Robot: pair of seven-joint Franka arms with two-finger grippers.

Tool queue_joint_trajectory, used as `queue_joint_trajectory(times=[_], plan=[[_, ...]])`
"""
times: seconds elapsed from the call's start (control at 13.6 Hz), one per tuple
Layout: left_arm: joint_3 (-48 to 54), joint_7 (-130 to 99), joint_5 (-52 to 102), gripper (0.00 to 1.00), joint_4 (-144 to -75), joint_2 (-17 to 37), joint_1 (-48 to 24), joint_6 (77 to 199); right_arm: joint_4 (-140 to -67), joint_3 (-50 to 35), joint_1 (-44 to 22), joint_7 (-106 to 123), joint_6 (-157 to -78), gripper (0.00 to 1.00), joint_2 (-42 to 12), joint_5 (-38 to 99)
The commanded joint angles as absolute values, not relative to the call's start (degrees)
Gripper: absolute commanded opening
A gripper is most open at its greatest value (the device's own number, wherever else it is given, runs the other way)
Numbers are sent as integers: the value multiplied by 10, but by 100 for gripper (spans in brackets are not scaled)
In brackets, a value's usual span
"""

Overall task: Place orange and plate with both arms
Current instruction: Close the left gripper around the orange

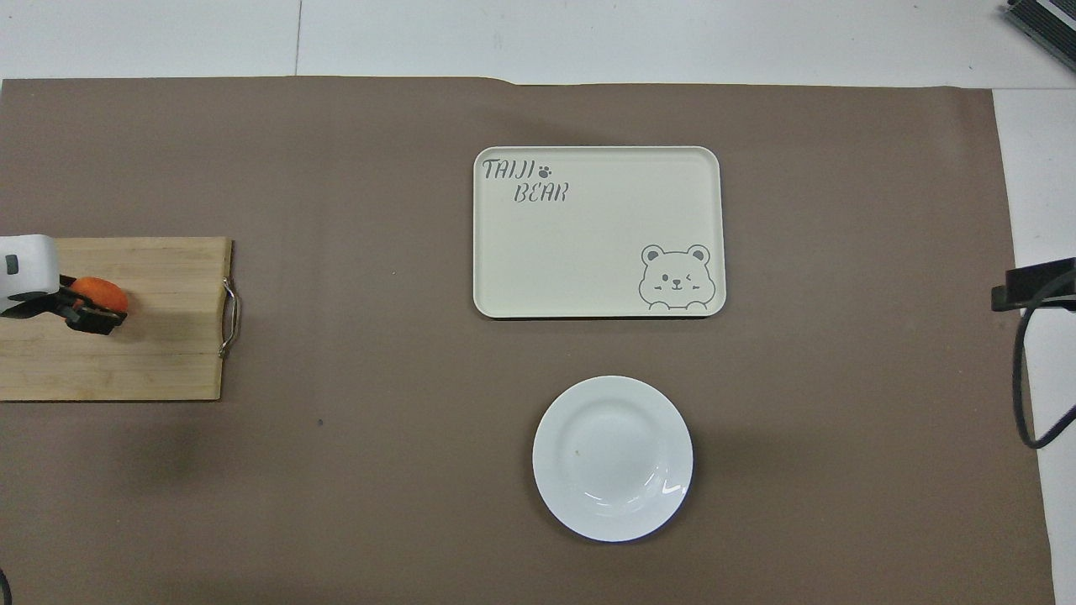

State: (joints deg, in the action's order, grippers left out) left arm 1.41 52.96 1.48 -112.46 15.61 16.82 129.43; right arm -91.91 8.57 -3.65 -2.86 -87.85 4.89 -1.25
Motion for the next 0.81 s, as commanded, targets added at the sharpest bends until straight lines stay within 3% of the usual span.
queue_joint_trajectory(times=[0.0,0.07,0.29,0.37,0.73], plan=[[15,541,16,85,-1143,150,171,1313,-922,87,-38,-19,-876,100,55,-13],[15,541,16,78,-1143,149,171,1313,-922,87,-38,-19,-876,100,55,-13],[16,541,16,4,-1140,149,172,1309,-922,87,-38,-19,-876,100,55,-13],[16,541,16,0,-1136,149,170,1304,-922,86,-38,-19,-876,100,55,-13],[16,506,16,0,-1136,93,125,1253,-922,87,-38,-19,-876,100,55,-13]])
